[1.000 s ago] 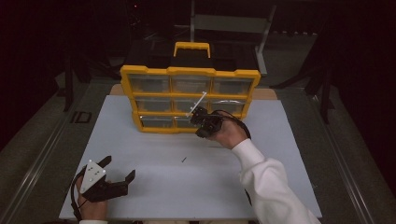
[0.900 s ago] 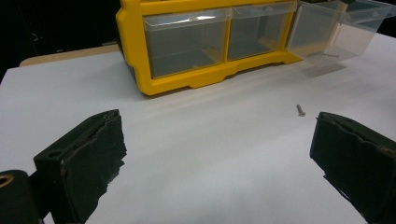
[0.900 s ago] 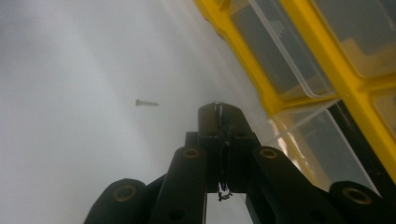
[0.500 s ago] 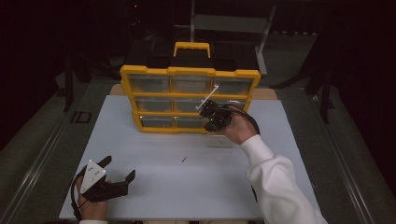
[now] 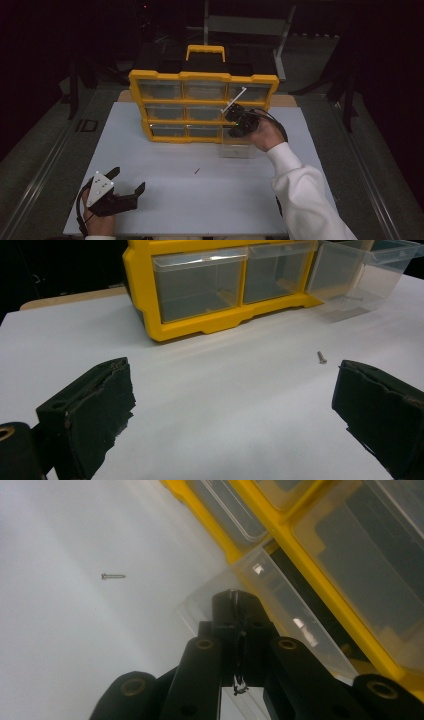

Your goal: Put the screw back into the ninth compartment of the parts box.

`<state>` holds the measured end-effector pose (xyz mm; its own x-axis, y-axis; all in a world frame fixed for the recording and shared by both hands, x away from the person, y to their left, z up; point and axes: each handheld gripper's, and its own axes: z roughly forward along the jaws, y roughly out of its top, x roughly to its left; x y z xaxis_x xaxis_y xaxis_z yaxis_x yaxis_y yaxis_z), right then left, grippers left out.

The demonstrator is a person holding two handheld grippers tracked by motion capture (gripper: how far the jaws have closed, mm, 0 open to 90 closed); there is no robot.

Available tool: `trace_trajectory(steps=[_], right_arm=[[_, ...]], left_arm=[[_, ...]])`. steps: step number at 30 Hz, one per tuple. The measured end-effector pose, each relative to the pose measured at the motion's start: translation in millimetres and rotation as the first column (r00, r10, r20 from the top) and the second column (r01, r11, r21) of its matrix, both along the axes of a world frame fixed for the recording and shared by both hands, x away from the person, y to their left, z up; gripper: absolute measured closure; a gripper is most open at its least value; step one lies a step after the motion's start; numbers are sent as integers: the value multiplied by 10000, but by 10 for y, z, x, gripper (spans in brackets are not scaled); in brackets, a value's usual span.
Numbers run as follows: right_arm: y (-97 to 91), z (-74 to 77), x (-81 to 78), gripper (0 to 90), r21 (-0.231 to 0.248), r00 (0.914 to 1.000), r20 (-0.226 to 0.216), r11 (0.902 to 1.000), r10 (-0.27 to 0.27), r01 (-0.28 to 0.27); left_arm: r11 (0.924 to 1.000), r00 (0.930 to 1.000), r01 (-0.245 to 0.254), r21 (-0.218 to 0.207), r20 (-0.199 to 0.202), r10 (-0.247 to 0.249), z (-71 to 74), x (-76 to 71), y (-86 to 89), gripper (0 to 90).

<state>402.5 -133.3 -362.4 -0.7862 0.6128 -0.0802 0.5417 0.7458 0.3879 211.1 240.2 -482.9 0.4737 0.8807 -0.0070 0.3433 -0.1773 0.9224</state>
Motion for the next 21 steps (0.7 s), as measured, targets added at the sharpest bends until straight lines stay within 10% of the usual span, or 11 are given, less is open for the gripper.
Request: trace_trajectory(steps=[21], right_arm=[[-282,45,53,876,-72,9981,90,9981,-612,613]], left_arm=[[10000,10000,-25,-14,-10,25,-4,2,1,33]])
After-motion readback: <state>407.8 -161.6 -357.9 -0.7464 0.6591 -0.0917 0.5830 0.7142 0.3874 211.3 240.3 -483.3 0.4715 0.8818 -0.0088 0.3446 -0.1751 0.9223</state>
